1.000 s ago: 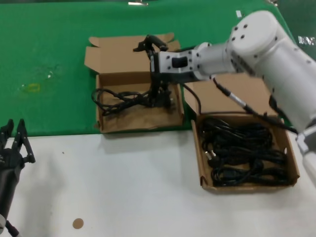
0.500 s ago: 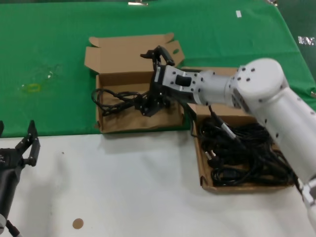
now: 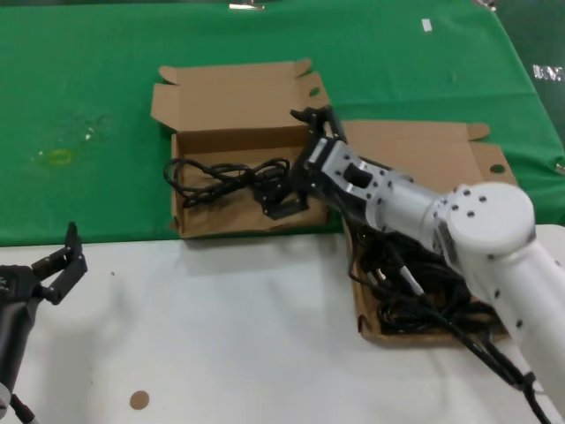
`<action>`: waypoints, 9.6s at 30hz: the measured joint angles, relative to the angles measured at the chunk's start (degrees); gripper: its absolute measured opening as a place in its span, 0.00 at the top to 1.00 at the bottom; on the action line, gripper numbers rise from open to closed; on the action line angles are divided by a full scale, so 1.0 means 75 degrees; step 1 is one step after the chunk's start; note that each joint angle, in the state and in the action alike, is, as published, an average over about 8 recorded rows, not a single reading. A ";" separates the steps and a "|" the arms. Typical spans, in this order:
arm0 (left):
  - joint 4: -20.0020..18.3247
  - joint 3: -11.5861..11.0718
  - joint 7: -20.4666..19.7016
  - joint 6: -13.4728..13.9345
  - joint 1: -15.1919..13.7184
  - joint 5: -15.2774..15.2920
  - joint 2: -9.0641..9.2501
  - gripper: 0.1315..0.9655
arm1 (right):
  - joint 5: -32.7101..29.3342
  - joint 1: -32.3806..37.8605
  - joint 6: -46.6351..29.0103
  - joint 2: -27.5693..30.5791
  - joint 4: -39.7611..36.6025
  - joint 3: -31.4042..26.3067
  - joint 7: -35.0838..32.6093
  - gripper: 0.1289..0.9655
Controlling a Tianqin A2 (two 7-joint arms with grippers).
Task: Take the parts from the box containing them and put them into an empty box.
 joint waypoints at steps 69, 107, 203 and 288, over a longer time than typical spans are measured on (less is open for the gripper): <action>0.0000 0.0000 0.0001 0.0000 0.0000 -0.0001 0.0000 0.00 | 0.1894 -0.5306 0.3501 0.0758 0.4775 0.2143 0.2118 0.00; 0.0000 0.0000 0.0002 0.0000 0.0000 -0.0001 0.0000 0.00 | 0.1894 -0.5306 0.3501 0.0758 0.4775 0.2143 0.2117 0.00; 0.0000 0.0000 0.0002 0.0000 0.0000 -0.0001 0.0000 0.00 | 0.1894 -0.5306 0.3501 0.0758 0.4775 0.2143 0.2117 0.00; 0.0000 0.0000 0.0002 0.0000 0.0000 -0.0001 0.0000 0.00 | 0.1894 -0.5306 0.3501 0.0758 0.4775 0.2143 0.2117 0.00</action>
